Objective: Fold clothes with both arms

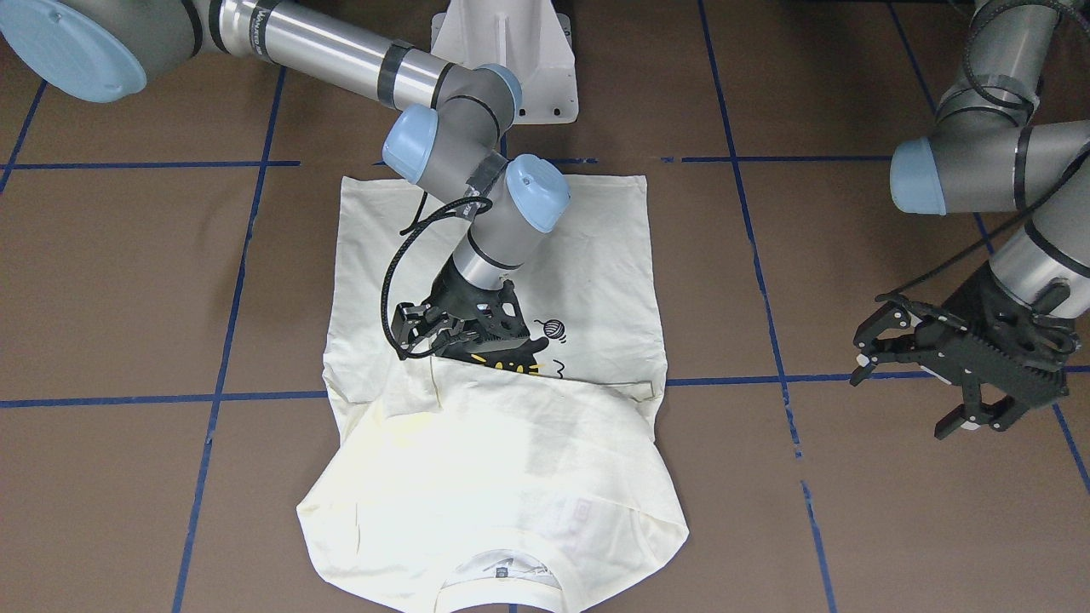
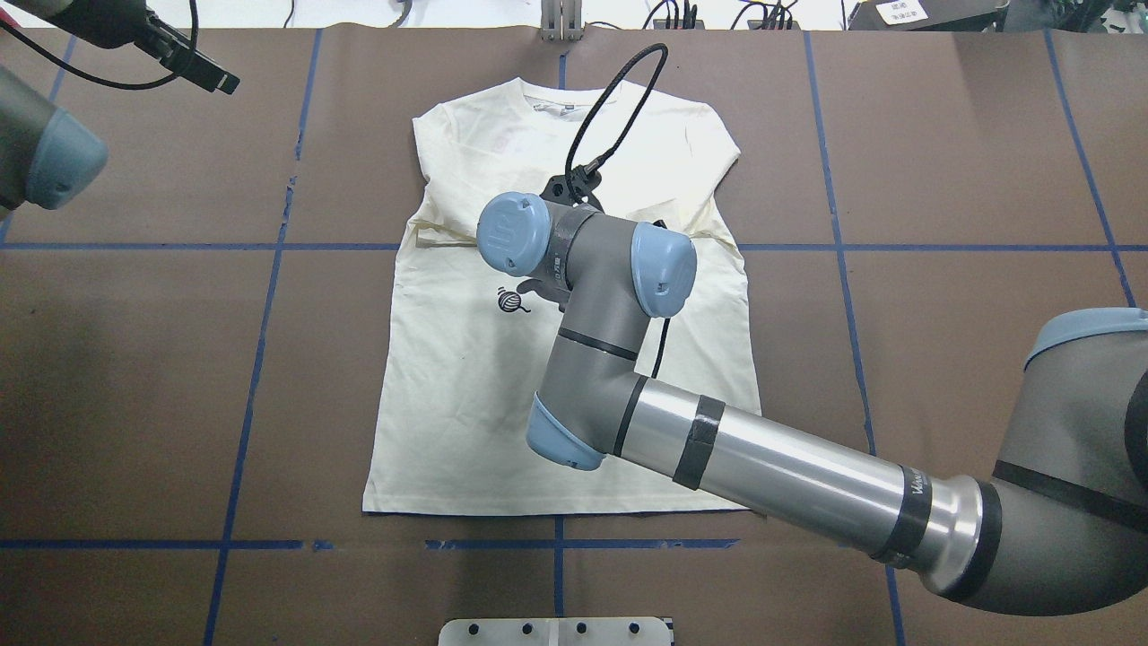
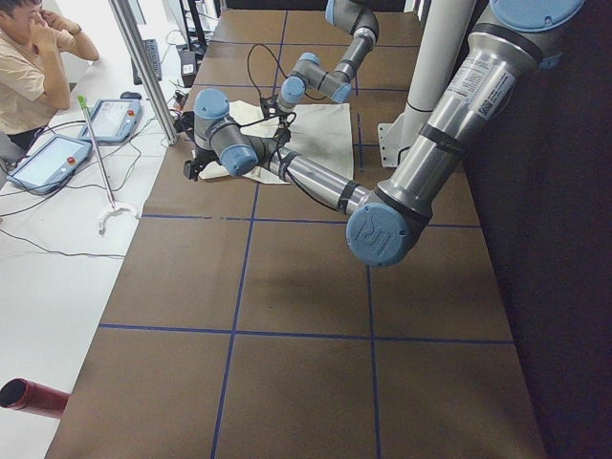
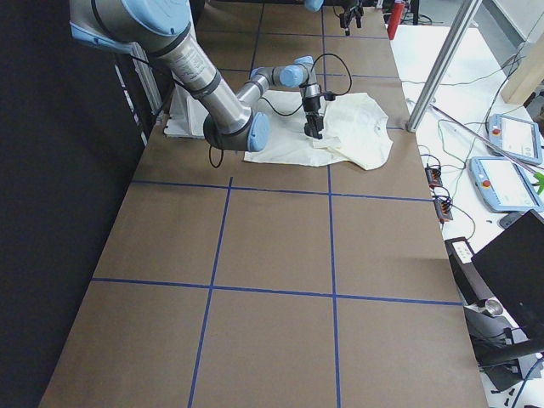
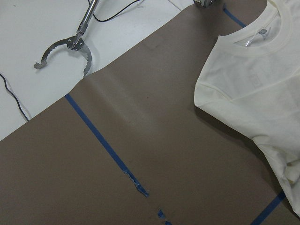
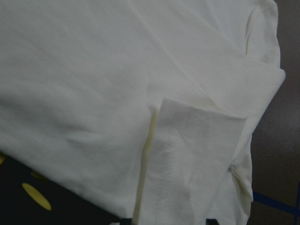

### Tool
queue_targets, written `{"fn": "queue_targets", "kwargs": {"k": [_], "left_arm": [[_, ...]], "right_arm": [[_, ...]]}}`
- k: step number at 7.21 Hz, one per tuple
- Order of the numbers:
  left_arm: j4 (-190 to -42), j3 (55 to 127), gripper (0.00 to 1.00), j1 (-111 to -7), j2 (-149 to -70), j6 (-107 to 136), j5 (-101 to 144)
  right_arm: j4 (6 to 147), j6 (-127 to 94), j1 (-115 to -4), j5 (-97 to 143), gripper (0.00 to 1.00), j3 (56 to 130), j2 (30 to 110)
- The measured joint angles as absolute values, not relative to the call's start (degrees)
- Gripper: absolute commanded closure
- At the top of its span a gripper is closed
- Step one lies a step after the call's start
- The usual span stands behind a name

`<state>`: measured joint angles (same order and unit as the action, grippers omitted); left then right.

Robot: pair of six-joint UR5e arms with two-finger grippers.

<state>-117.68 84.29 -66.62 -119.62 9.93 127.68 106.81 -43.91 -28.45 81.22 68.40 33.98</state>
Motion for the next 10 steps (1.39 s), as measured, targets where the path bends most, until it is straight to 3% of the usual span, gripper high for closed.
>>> {"fn": "queue_targets", "kwargs": {"k": [3,4,6,8,10], "left_arm": [[-117.69,84.29,0.0,-66.62,-119.62,9.93,127.7],[-117.69,84.26,0.0,-66.62,-119.62,9.93,127.7],[-117.69,84.21,0.0,-66.59,-119.62,9.93,127.67],[-117.71,84.12,0.0,-66.51,-119.62,9.93,127.7],[-117.76,83.97,0.0,-66.4,-119.62,9.93,127.7]], "right_arm": [[106.86,-43.18,-27.89,81.07,0.39,69.9,34.91],[106.84,-43.16,-27.67,81.03,0.44,70.27,34.95],[106.83,-43.21,-27.2,80.88,0.64,70.57,35.14],[106.87,-43.22,-27.03,80.43,1.0,70.7,35.45],[106.89,-43.2,-27.0,80.19,1.0,71.82,35.96]]}}
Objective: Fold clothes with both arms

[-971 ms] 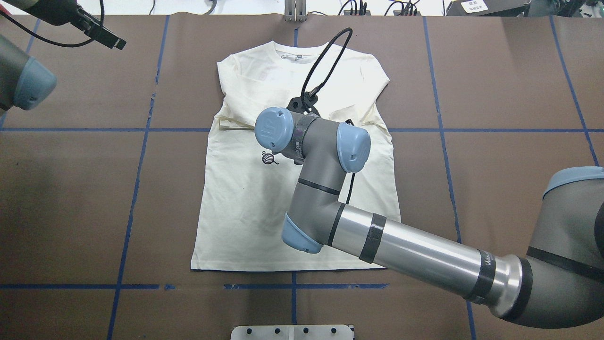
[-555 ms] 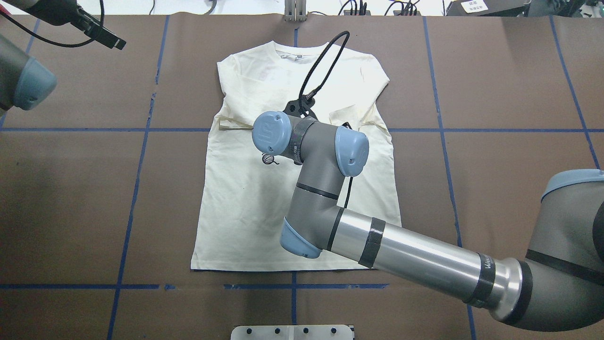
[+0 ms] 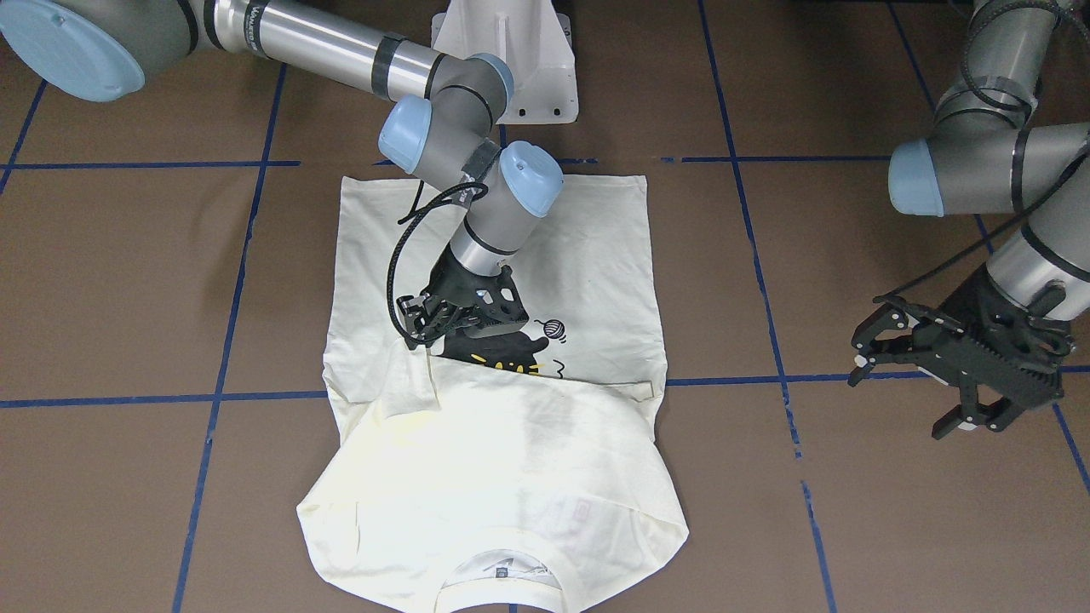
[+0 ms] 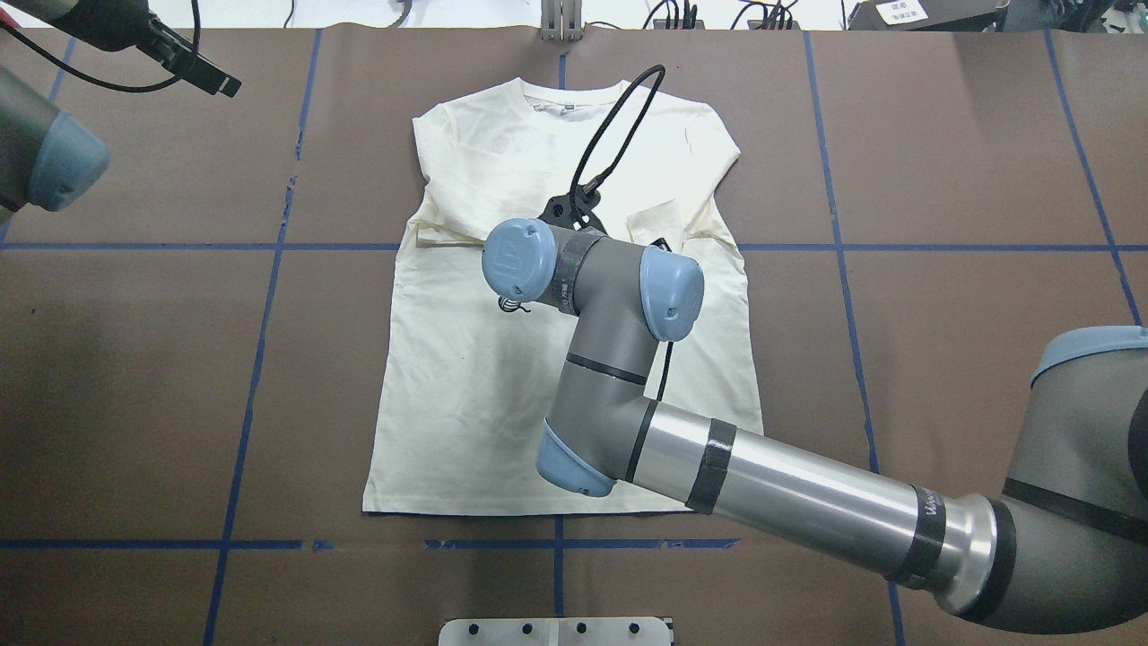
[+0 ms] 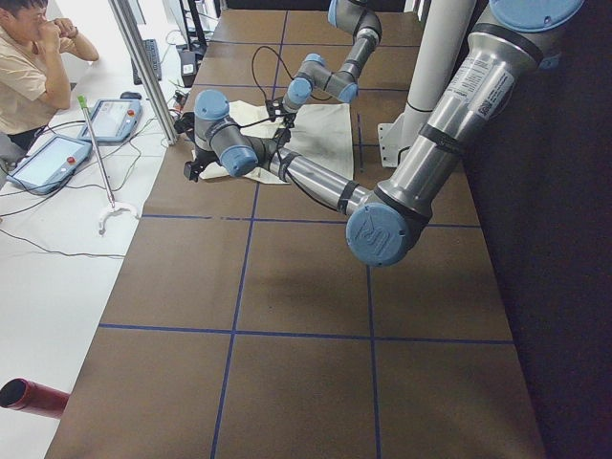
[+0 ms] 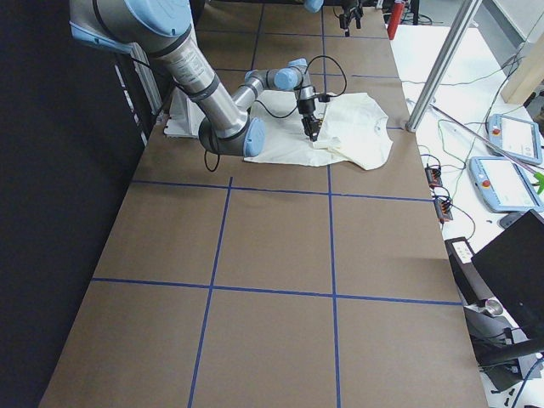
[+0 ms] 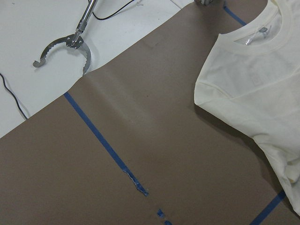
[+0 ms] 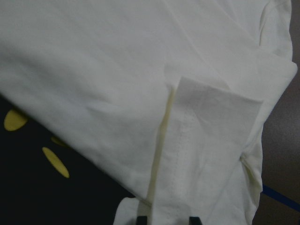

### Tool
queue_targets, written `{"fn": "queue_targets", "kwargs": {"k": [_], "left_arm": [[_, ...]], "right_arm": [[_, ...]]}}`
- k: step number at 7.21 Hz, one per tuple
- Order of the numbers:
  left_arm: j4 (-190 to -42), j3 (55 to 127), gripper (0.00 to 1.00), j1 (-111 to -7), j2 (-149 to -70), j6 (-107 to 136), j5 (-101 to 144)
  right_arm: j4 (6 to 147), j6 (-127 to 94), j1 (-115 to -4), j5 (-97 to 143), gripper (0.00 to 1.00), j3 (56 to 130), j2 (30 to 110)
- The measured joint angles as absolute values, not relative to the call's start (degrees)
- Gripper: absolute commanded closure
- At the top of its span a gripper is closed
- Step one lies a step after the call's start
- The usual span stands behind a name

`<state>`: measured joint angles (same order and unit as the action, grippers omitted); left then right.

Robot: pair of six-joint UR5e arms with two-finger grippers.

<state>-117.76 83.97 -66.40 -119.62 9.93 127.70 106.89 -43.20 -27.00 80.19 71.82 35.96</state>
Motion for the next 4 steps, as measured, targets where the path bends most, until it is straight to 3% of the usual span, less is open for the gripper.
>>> {"fn": "queue_targets", "kwargs": {"k": [4], "left_arm": [[-118.63,84.13,0.0,-65.84,-119.7,11.29,127.71]], "right_arm": [[106.89,-43.16,-28.6,78.78,1.0,79.73,42.12]]}}
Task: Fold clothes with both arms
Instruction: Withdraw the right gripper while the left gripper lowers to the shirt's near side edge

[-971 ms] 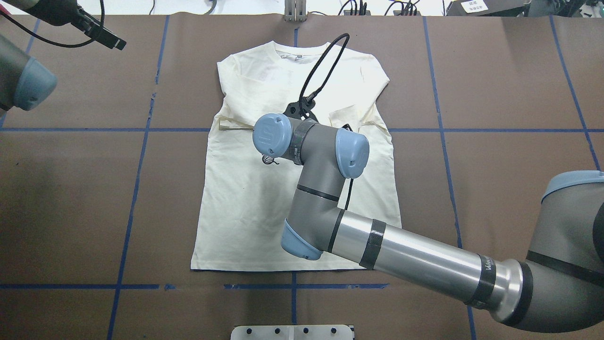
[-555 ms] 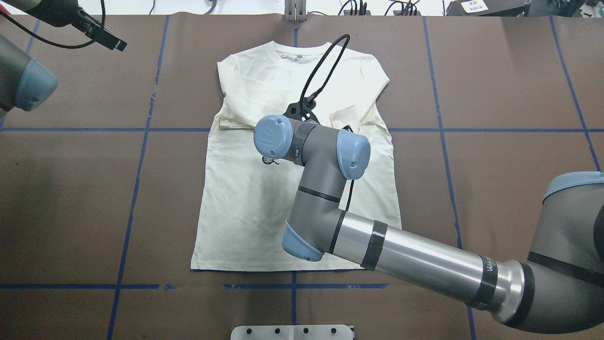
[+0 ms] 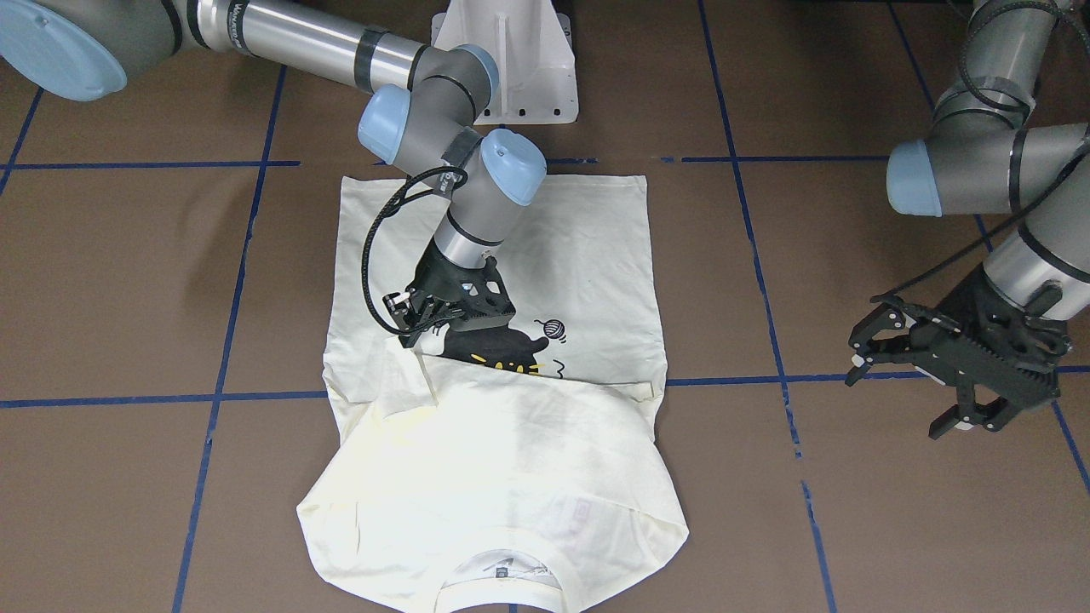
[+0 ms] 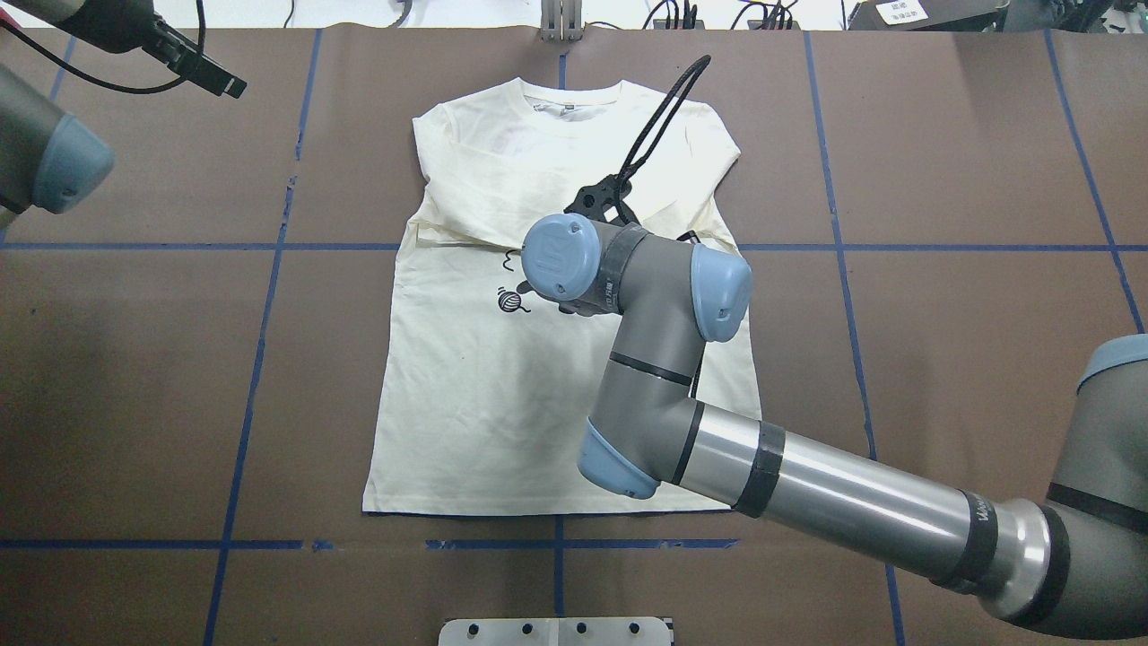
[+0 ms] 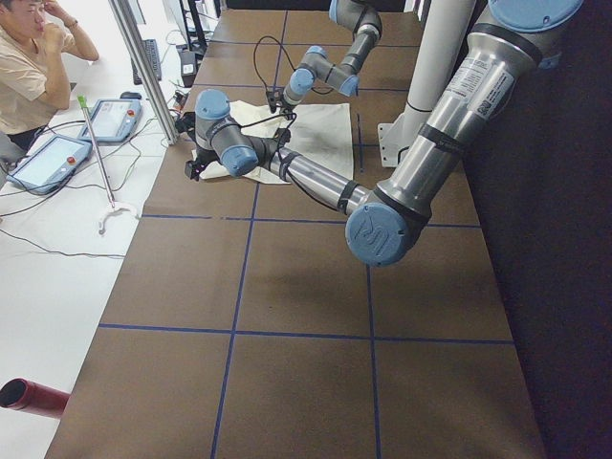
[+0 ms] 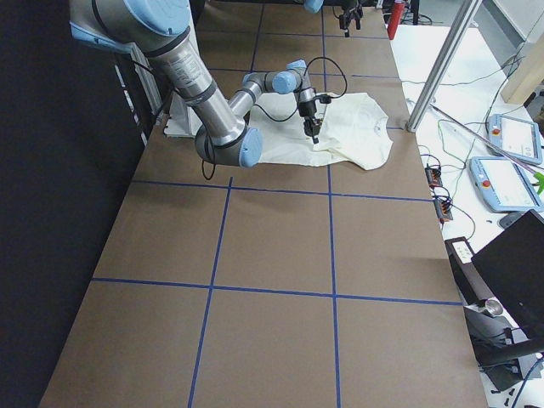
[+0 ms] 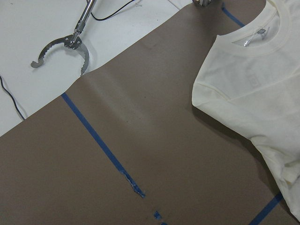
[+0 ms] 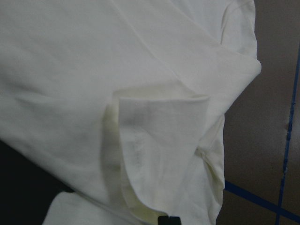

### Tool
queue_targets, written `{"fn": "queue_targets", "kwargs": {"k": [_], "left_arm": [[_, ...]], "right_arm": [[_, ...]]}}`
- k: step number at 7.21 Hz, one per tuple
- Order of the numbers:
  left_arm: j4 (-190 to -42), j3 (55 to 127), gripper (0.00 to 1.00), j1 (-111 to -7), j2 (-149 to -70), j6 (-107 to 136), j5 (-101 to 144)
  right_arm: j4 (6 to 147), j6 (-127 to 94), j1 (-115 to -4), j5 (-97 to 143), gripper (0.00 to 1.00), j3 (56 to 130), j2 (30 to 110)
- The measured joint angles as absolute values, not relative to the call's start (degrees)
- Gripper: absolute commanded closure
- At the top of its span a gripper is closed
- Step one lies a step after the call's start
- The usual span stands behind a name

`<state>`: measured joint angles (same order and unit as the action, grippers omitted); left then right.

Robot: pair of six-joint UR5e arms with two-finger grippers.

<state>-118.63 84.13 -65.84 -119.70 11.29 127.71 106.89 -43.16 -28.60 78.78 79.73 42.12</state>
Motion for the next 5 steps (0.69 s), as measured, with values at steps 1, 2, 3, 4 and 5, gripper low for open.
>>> {"fn": "queue_targets", "kwargs": {"k": [1,2,3,4,5], "left_arm": [[-119.54,84.03,0.0,-65.39,-119.7,12.02,127.71],[-120.42,83.92,0.0,-65.05,-119.69,12.71,127.69],[-121.0,83.89,0.0,-64.87,-119.68,13.03,127.65],[-121.25,83.87,0.0,-64.82,-119.67,13.13,127.61],[-121.54,83.86,0.0,-64.79,-119.65,13.15,127.54]], "right_arm": [[106.88,-43.15,-29.29,78.84,1.0,82.32,44.52],[106.84,-43.15,-29.87,78.98,1.0,84.51,46.7],[106.69,-43.14,-30.39,79.13,1.0,85.79,48.22],[106.51,-43.12,-30.96,79.27,0.74,86.19,48.98],[106.39,-43.21,-31.62,79.42,0.01,86.17,49.3]]}}
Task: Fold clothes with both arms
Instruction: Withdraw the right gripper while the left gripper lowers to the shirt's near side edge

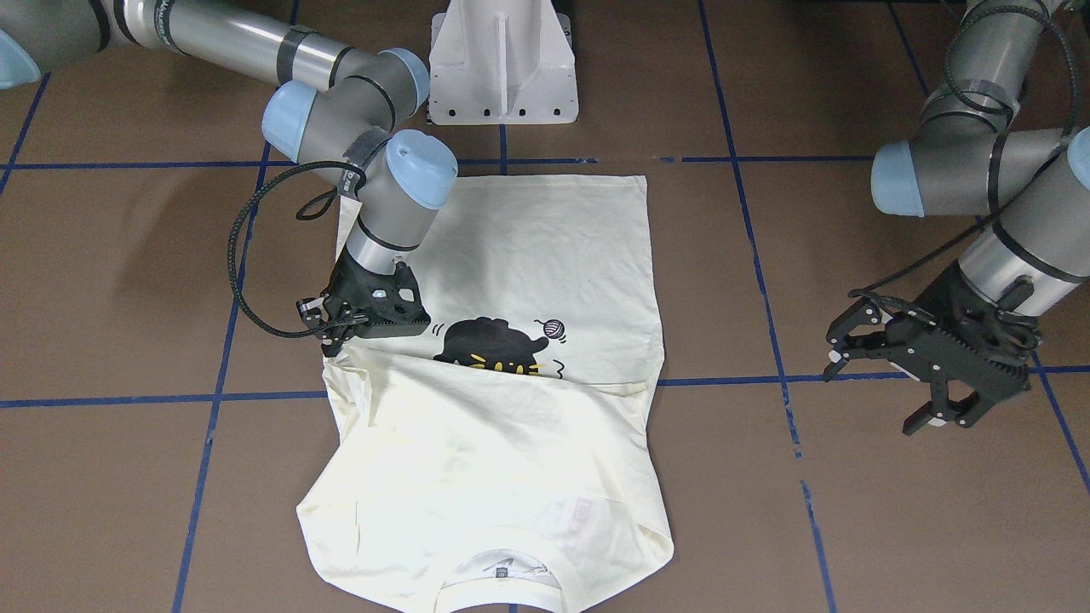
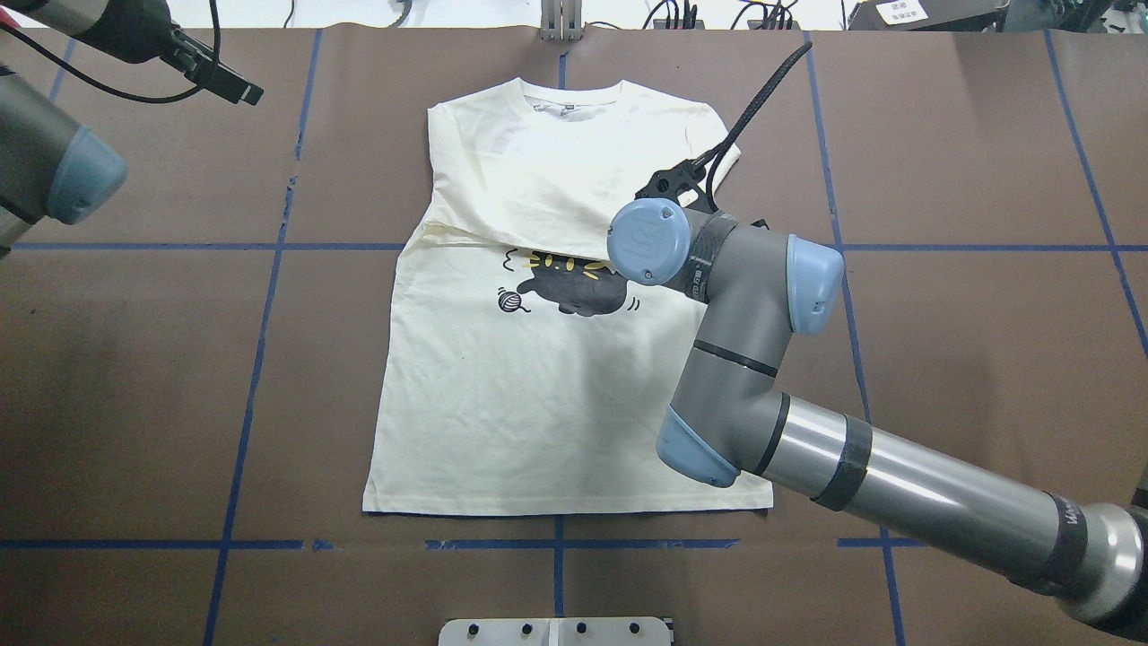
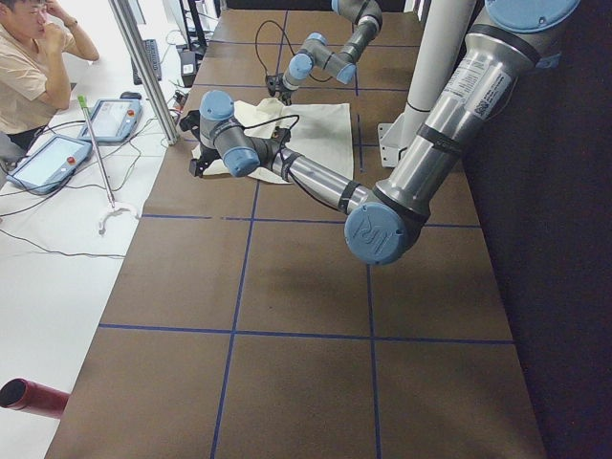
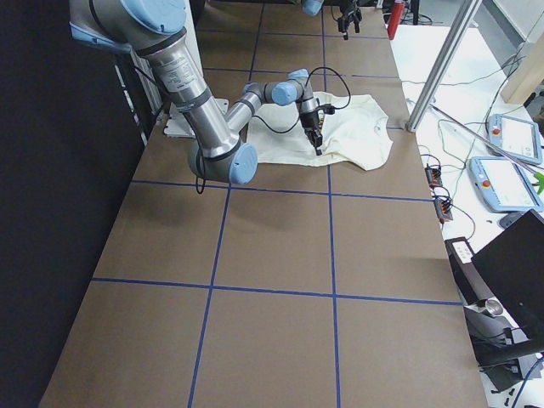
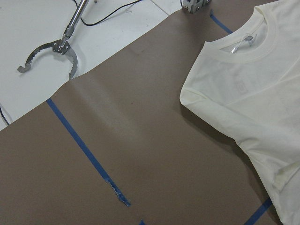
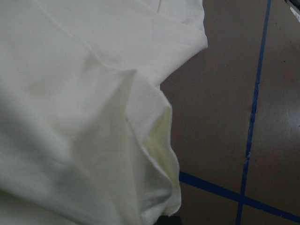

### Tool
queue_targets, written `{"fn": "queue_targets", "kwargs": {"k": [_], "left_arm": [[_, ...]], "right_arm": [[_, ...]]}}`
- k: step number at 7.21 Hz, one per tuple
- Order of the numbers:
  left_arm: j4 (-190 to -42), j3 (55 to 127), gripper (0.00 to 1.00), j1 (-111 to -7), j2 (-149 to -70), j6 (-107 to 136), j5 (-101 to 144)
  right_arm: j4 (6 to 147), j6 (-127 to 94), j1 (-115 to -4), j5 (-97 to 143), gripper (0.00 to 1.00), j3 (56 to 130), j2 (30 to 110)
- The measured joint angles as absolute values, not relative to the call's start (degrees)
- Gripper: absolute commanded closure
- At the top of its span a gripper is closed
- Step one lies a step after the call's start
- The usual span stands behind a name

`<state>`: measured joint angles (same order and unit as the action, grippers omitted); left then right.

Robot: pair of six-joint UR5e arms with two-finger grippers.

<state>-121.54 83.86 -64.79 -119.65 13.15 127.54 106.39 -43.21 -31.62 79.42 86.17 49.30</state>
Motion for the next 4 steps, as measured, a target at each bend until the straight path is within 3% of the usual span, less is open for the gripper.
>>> {"fn": "queue_targets", "kwargs": {"k": [4], "left_arm": [[-123.11,83.86,0.0,-64.77,-119.32,13.39,127.25]], "right_arm": [[101.52,-43.92,-36.24,87.82,0.0,85.92,49.42]]}}
